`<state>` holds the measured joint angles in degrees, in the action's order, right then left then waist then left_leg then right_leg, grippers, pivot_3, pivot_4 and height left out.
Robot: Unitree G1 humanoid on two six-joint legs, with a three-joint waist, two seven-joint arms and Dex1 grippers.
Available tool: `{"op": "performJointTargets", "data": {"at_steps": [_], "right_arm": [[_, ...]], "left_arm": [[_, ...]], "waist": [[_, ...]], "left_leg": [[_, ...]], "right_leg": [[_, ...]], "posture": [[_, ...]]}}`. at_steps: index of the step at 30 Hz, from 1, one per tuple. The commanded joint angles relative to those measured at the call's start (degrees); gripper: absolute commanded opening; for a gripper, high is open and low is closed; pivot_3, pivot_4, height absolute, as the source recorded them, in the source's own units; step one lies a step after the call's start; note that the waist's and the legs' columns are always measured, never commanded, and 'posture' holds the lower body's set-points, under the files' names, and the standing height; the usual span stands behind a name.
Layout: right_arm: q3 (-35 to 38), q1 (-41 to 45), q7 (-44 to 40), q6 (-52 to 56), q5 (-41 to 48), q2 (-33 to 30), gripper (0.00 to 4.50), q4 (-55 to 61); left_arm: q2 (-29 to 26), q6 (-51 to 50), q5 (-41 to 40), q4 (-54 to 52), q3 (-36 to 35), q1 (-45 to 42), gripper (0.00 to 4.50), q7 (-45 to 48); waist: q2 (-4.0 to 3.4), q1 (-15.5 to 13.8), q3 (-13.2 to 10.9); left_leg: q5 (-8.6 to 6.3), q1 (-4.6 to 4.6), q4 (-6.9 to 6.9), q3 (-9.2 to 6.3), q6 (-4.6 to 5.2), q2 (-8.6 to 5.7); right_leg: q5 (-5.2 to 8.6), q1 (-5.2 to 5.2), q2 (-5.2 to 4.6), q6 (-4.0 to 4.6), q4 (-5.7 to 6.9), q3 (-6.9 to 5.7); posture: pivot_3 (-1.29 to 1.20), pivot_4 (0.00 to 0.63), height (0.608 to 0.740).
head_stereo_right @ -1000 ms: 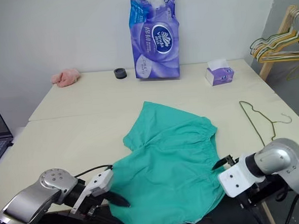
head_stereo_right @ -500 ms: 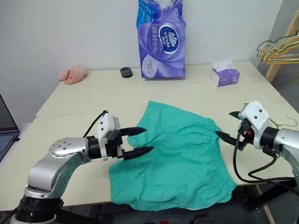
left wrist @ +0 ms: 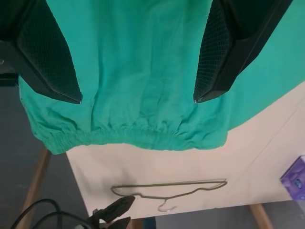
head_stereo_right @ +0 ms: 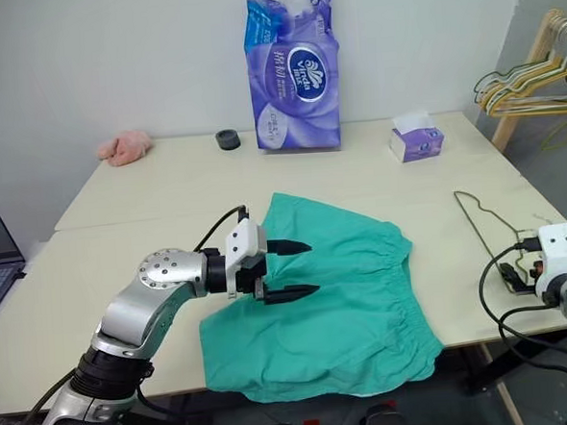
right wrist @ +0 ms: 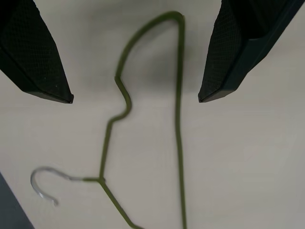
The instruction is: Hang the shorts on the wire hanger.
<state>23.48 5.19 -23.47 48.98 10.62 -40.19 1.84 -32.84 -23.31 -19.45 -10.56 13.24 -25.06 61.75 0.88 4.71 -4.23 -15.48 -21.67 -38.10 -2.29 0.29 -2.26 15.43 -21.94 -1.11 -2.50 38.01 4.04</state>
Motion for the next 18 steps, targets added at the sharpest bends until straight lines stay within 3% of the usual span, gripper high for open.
{"op": "performJointTargets", "data": {"at_steps": [1,11,14,18], "right_arm": [[0.6,1.2,-2.8,-2.5,0.9,-2.2,4.48,-5.0],[-8.5,7.9,-9.9,-5.4,-1.5,-5.9,4.48,-19.4],[-11.1,10.9,-11.4,-3.5,-1.9,-6.5,3.9,-24.5],[-13.3,13.4,-13.8,0.0,-1.4,-6.7,2.57,-30.4]], "left_arm": [[-0.1,0.5,-0.9,-3.0,0.0,0.0,3.96,1.0],[0.9,-0.6,-1.3,-3.8,0.0,-1.3,3.96,0.9],[1.2,-0.7,-1.2,-3.5,0.0,-1.8,4.0,0.6],[1.4,-0.8,-1.0,-3.6,0.0,-1.8,4.0,0.4]], "waist": [[0.0,0.2,0.0],[0.05,1.0,0.0],[0.16,1.3,0.0],[0.41,1.4,0.1]], "left_leg": [[0.0,0.0,0.0,0.0,0.0,0.0],[-0.02,0.25,0.02,0.04,0.02,0.01],[-0.03,0.46,0.05,0.02,0.03,0.01],[-0.09,0.77,0.11,0.01,0.07,0.03]], "right_leg": [[0.0,0.0,0.02,-0.01,0.0,0.0],[0.17,0.28,0.04,-0.3,-0.07,0.05],[0.17,0.54,0.05,-0.31,-0.16,0.03],[0.18,0.87,0.04,-0.32,-0.3,0.03]], "posture": [[-0.13,0.054,0.74],[-0.13,0.058,0.74],[-0.13,0.058,0.74],[-0.13,0.058,0.74]]}}
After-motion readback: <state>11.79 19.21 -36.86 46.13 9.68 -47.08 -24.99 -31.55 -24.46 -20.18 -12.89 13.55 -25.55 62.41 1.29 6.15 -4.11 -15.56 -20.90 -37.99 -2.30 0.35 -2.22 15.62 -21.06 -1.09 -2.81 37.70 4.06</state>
